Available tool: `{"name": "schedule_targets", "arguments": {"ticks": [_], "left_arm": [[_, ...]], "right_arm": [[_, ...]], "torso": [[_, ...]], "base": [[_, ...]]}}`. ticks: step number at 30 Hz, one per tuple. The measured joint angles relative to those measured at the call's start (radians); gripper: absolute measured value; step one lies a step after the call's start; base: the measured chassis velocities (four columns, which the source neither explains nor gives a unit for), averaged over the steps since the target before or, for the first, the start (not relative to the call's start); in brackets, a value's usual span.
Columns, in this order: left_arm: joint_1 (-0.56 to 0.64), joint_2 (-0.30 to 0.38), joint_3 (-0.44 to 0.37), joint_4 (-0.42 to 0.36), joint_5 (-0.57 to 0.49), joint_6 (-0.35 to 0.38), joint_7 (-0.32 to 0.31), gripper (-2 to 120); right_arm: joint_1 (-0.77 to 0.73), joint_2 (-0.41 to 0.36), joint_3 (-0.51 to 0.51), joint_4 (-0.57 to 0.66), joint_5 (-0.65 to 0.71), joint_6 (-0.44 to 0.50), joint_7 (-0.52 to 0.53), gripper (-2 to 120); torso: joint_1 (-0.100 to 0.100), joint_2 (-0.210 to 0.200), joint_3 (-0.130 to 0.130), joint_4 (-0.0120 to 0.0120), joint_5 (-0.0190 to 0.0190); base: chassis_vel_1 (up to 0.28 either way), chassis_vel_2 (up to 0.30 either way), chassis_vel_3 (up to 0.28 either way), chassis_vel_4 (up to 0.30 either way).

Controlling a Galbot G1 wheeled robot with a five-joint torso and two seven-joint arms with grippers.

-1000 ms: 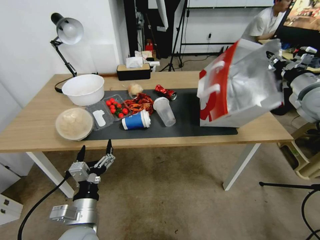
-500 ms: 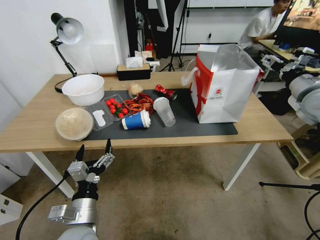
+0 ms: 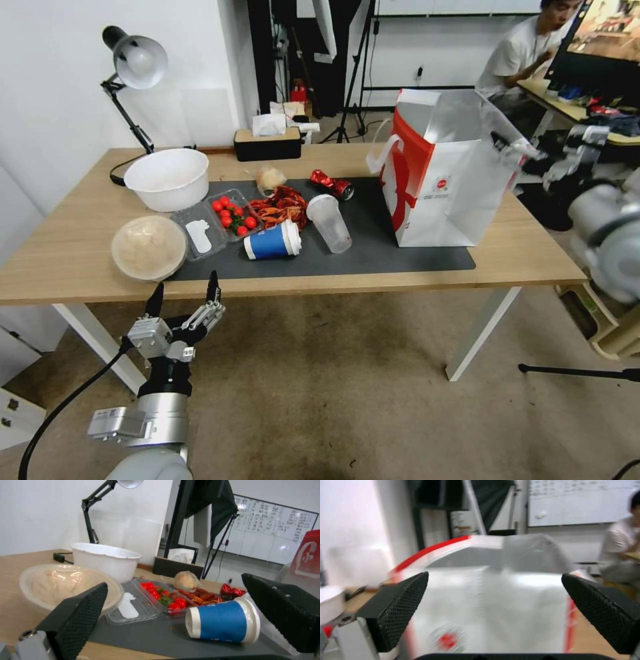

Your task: Pick up the food delivery bag from the floor and place it on the table.

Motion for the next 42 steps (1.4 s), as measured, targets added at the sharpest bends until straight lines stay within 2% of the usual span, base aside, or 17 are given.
{"name": "schedule_targets", "arguments": {"ticks": [3, 4, 6, 9, 11, 13, 15, 17, 19, 22, 23, 25, 27, 29, 35, 37, 42], "left_arm": [[0.009, -0.008, -0.009, -0.002, 0.004, -0.011, 0.003, 100], [0.023, -0.022, -0.017, -0.006, 0.012, -0.028, 0.009, 100], [0.025, -0.025, -0.018, -0.007, 0.014, -0.031, 0.011, 100], [0.032, -0.044, -0.025, -0.009, 0.041, -0.04, 0.03, 100], [0.032, -0.044, -0.025, -0.007, 0.043, -0.041, 0.033, 100], [0.031, -0.043, -0.028, 0.018, 0.066, -0.048, 0.049, 100], [0.031, -0.042, -0.028, 0.022, 0.068, -0.051, 0.053, 100], [0.033, -0.038, -0.032, 0.042, 0.076, -0.065, 0.076, 100], [0.034, -0.037, -0.032, 0.046, 0.077, -0.066, 0.079, 100], [0.033, -0.034, -0.032, 0.074, 0.096, -0.084, 0.109, 100], [0.033, -0.034, -0.032, 0.074, 0.096, -0.084, 0.109, 100], [0.033, -0.026, -0.031, 0.097, 0.102, -0.09, 0.128, 100], [0.032, -0.022, -0.03, 0.104, 0.102, -0.092, 0.133, 100], [0.022, -0.006, -0.029, 0.144, 0.102, -0.104, 0.153, 100], [0.004, 0.008, -0.027, 0.193, 0.098, -0.116, 0.168, 100], [-0.011, 0.017, -0.027, 0.238, 0.099, -0.128, 0.178, 100], [-0.016, 0.017, -0.027, 0.267, 0.099, -0.14, 0.188, 100]], "right_arm": [[-0.029, 0.007, 0.003, 0.021, -0.027, 0.024, -0.032, 100], [-0.053, 0.019, -0.005, 0.04, -0.063, 0.05, -0.075, 100], [-0.061, 0.023, -0.008, 0.044, -0.075, 0.057, -0.084, 100], [-0.15, 0.065, -0.026, 0.066, -0.176, 0.153, -0.129, 100], [-0.167, 0.073, -0.026, 0.069, -0.188, 0.171, -0.131, 100], [-0.269, 0.126, -0.022, 0.081, -0.273, 0.281, -0.143, 100], [-0.285, 0.134, -0.02, 0.081, -0.286, 0.296, -0.144, 100], [-0.398, 0.208, -0.014, 0.078, -0.381, 0.393, -0.148, 100], [-0.422, 0.225, -0.015, 0.073, -0.399, 0.412, -0.148, 100], [-0.536, 0.356, -0.027, 0.055, -0.514, 0.487, -0.139, 100], [-0.536, 0.356, -0.027, 0.055, -0.514, 0.487, -0.139, 100], [-0.572, 0.432, -0.037, 0.042, -0.551, 0.51, -0.134, 100], [-0.578, 0.448, -0.04, 0.037, -0.559, 0.516, -0.134, 100], [-0.595, 0.511, -0.051, 0.003, -0.599, 0.558, -0.134, 100], [-0.605, 0.553, -0.061, -0.027, -0.621, 0.581, -0.133, 100], [-0.605, 0.576, -0.071, -0.057, -0.636, 0.589, -0.137, 100], [-0.579, 0.583, -0.086, -0.084, -0.642, 0.585, -0.146, 100]], "torso": [[0.0, 0.0, 0.0, -0.0002, 0.0], [0.0, 0.0, 0.0, 0.0011, -0.0001], [0.0, 0.0, 0.0, 0.0011, 0.0], [0.0, 0.0, 0.0, 0.0008, 0.0001], [0.0, 0.0, 0.0, 0.0007, 0.0003], [0.0, 0.0, 0.0, 0.0005, 0.0], [0.0, 0.0, 0.0, 0.0005, 0.0], [0.0, 0.0, 0.0, 0.0007, -0.0003], [0.0, 0.0, 0.0, 0.0005, -0.0001], [0.0, 0.0, 0.0, 0.0, 0.0001], [0.0, 0.0, 0.0, 0.0, 0.0001], [0.0, 0.0, 0.0, 0.0003, 0.0], [0.0, 0.0, 0.0, 0.0004, 0.0], [0.0, 0.0, 0.0, 0.0007, -0.0001], [0.0, 0.0, 0.0, 0.0005, -0.0001], [0.0, 0.0, 0.0, 0.0004, -0.0001], [0.0, 0.0, 0.0, 0.0007, 0.0002]], "base": [[0.0, 0.0, 0.0, 0.0], [0.0, 0.0, 0.0, 0.0], [0.0, 0.0, 0.0, 0.0], [0.0, 0.0, 0.0, 0.0], [0.0, 0.0, 0.0, 0.0], [0.0, 0.0, 0.0, 0.0], [0.0, 0.0, 0.0, 0.0], [0.0, 0.0, 0.0, 0.0], [0.0, 0.0, 0.0, 0.0], [0.0, 0.0, 0.0, 0.0], [0.0, 0.0, 0.0, 0.0], [0.0, 0.0, 0.0, 0.0], [0.0, 0.0, 0.0, 0.0], [0.0, 0.0, 0.0, 0.0], [0.0, 0.0, 0.0, 0.0], [0.0, 0.0, 0.0, 0.0], [0.0, 0.0, 0.0, 0.0]]}}
